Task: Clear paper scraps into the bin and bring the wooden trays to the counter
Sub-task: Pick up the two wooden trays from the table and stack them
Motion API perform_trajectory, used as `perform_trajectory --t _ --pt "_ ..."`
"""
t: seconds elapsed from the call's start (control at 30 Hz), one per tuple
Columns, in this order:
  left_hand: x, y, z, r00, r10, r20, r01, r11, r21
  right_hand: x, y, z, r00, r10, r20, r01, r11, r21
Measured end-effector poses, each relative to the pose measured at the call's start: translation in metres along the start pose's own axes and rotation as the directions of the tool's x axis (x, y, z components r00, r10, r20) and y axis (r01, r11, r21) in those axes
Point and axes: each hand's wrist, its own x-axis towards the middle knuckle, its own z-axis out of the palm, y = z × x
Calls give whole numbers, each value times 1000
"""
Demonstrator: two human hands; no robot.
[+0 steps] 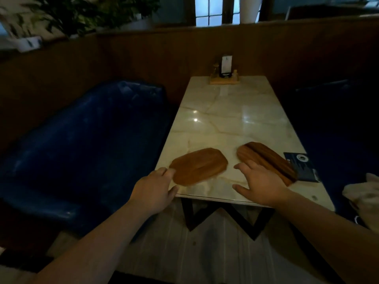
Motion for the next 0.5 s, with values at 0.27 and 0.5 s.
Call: perform_trajectory --t 0.27,0.5 --pt "82 -31 45 982 -150 115 168 971 -168 100 51 23 994 46 95 -61 986 153" --pt "137 -72 100 941 -240 241 307 903 -302 160 73 68 941 261 216 -323 885 335"
